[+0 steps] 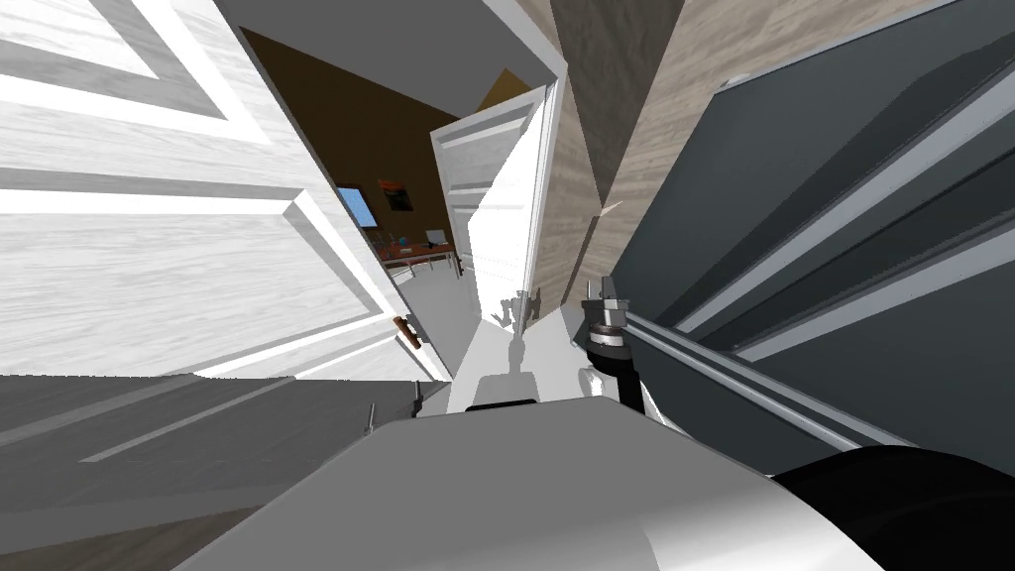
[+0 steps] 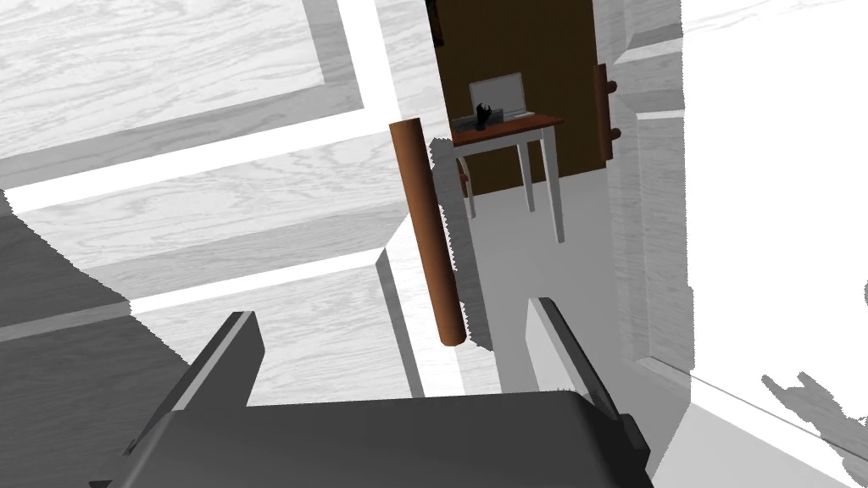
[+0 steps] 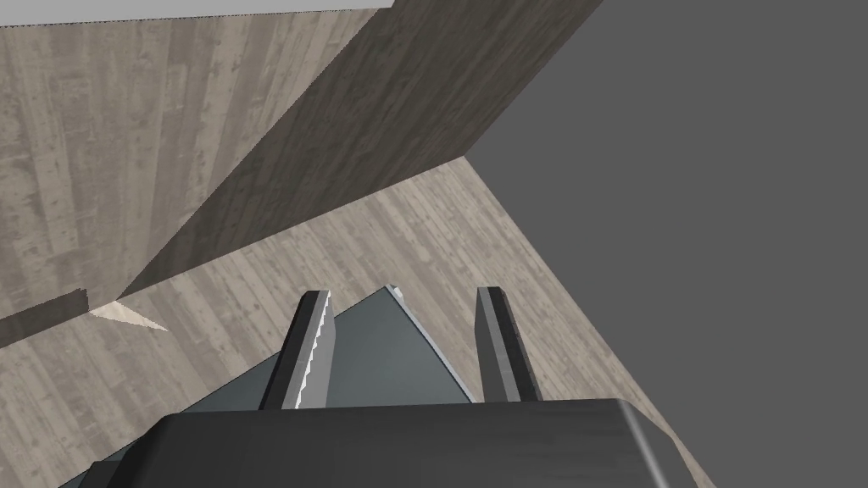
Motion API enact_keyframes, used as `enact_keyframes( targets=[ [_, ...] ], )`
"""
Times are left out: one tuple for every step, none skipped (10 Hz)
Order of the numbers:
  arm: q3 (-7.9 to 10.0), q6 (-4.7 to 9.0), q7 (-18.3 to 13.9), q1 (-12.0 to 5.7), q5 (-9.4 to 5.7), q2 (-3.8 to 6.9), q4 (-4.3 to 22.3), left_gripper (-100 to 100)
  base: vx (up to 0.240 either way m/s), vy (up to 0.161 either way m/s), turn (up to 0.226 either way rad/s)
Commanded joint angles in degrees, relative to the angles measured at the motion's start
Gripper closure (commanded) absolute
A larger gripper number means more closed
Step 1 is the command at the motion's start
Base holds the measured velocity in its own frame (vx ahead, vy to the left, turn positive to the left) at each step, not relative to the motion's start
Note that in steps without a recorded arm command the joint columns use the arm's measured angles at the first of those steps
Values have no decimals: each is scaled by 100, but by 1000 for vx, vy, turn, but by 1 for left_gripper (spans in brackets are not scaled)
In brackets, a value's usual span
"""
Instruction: Push the door open
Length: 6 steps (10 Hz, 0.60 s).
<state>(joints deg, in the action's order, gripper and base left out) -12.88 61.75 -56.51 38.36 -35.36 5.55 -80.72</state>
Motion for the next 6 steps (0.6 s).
enact_keyframes(
  targets=[
    [-48, 96, -181, 55, -79, 2, 137, -100, 121, 71, -78],
    [-83, 165, -322, 77, -153, -5, 274, -100, 136, 75, -76],
    [-101, 200, -392, 88, -190, -8, 343, -100, 146, 65, -71],
    [-119, 234, -463, 99, -227, -12, 412, -100, 101, 55, -54],
    [-153, 300, -596, 120, -297, -18, 542, -100, 107, 62, -87],
    [-181, 355, -709, 138, -355, -26, 652, -100, 134, 74, -100]
  ],
)
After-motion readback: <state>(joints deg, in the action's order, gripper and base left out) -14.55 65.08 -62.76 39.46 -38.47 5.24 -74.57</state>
